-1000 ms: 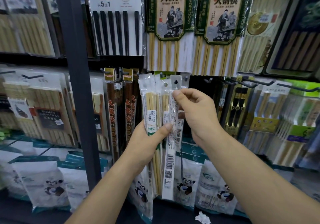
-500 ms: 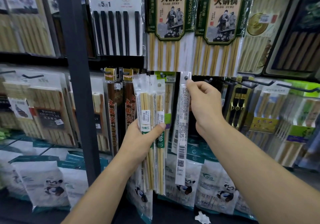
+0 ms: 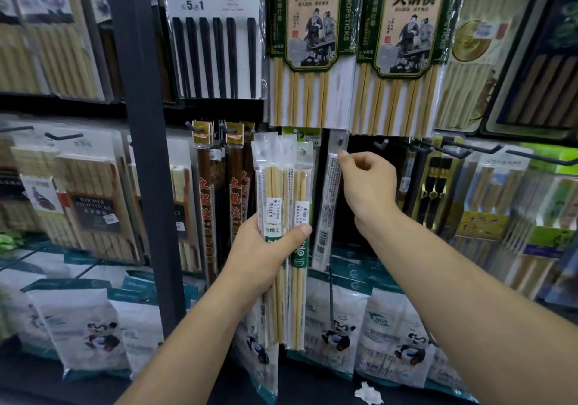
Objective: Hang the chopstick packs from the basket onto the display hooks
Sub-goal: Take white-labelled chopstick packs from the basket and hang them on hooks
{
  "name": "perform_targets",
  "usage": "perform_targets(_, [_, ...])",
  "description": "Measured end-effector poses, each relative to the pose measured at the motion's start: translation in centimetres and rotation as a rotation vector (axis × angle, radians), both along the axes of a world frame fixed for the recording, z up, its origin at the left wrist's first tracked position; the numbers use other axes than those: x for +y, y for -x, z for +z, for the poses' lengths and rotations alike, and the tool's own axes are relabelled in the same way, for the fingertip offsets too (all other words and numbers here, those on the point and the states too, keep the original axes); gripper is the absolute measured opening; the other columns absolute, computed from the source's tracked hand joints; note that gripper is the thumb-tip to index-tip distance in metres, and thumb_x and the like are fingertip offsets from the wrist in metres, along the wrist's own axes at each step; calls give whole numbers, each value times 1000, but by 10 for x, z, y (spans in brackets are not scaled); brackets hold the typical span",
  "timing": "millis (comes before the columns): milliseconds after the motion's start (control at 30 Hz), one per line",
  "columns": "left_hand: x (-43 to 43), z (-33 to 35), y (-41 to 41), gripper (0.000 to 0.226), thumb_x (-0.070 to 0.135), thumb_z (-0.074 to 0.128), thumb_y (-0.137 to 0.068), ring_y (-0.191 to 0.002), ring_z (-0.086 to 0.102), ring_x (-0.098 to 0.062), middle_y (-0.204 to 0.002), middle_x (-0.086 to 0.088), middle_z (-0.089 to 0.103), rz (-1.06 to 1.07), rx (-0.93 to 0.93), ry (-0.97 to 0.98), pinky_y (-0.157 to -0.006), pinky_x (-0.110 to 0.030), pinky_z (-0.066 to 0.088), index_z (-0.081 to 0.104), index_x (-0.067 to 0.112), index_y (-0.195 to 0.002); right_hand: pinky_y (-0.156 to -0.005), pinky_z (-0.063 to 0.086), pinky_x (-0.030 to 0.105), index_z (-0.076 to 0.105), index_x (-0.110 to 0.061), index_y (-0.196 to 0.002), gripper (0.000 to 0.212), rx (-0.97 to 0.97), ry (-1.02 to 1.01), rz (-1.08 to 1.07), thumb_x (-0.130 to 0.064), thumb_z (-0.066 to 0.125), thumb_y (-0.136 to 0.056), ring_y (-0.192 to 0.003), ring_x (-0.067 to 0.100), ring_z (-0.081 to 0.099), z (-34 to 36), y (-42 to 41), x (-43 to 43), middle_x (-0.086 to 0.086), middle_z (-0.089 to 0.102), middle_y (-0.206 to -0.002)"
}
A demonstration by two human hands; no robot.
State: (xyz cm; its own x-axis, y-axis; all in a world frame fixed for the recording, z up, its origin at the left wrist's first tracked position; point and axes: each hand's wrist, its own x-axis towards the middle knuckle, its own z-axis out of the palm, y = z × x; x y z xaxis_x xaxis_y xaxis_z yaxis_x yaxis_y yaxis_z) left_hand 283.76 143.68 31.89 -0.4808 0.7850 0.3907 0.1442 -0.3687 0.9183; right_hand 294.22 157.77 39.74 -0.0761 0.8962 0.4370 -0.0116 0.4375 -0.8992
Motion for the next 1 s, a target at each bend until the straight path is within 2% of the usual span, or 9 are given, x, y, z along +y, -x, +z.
perform_targets(133, [0, 1, 0, 22, 26, 81, -87, -101, 73, -3, -108, 14, 78, -8, -1, -2, -79, -12, 52, 74, 34, -107, -65, 42, 20, 66, -16, -94, 17, 42, 29, 7, -33, 66, -96, -73, 5, 58, -11, -5, -16, -5, 64, -84])
perform_targets(267, [0, 1, -2, 25, 22, 81, -88, -104, 74, -9, -110, 9, 79, -30, -2, -10, -87, -26, 56, 75, 31, -110, -64, 48, 20, 73, -22, -90, 19, 25, -48, 285, -34, 61, -99, -70, 0, 62, -17, -11, -45, -4, 71, -80])
perform_targets(333, [0, 1, -3, 26, 19, 80, -89, -104, 74, -11, -111, 6, 79, -52, 11, -26, -82, -21, 58, 74, 26, -114, -66, 49, 21, 74, -23, -90, 17, -17, -121, 346, -33, 63, -99, -73, 5, 63, -18, -12, -55, -2, 71, -80])
perform_targets(467, [0, 3, -5, 28, 19, 81, -88, -104, 74, -12, -111, 4, 79, -85, 29, -39, -82, -16, 56, 74, 21, -116, -69, 51, 27, 73, -21, -90, 13, 2, -123, 331, -28, 66, -98, -73, 9, 62, -13, -13, -59, 4, 68, -79])
perform_targets(567, [-1, 3, -6, 33, 22, 82, -85, -106, 74, -12, -113, 5, 78, -117, 44, -53, -85, -18, 56, 73, 20, -118, -65, 50, 22, 74, -22, -89, 16, 27, -111, 322, -29, 64, -99, -72, 6, 62, -10, -14, -57, 5, 70, -83])
perform_targets(667, [0, 3, -7, 33, 23, 82, -86, -106, 73, -10, -112, 6, 78, -109, 34, -52, -88, -19, 57, 73, 21, -118, -58, 48, 18, 73, -21, -81, 22, 48, -123, 294, -27, 63, -100, -65, 3, 59, -5, -14, -53, -2, 66, -72])
perform_targets(800, [-1, 1, -3, 14, 16, 77, -91, -84, 76, -13, -93, -1, 80, -47, -37, -43, -64, -21, 59, 74, 16, -105, -69, 51, 33, 72, -19, -80, 25, 100, -115, 203, -29, 62, -100, -69, 10, 57, 4, -12, -42, -4, 62, -70])
perform_targets(900, [-1, -3, 1, 5, 13, 72, -95, -73, 72, -21, -79, -11, 75, -54, -50, -32, -59, -28, 57, 71, 10, -99, -66, 48, 27, 72, -15, -81, 29, 83, -116, 160, -32, 60, -100, -67, 10, 54, 6, -10, -35, 0, 58, -70])
perform_targets(1000, [0, -4, 3, 11, 13, 72, -95, -69, 73, -23, -76, -11, 73, -73, -47, -19, -57, -27, 55, 68, 5, -101, -57, 45, 18, 71, -9, -83, 30, 88, -115, 133, -31, 59, -100, -64, 8, 52, 8, -7, -31, 2, 57, -70])
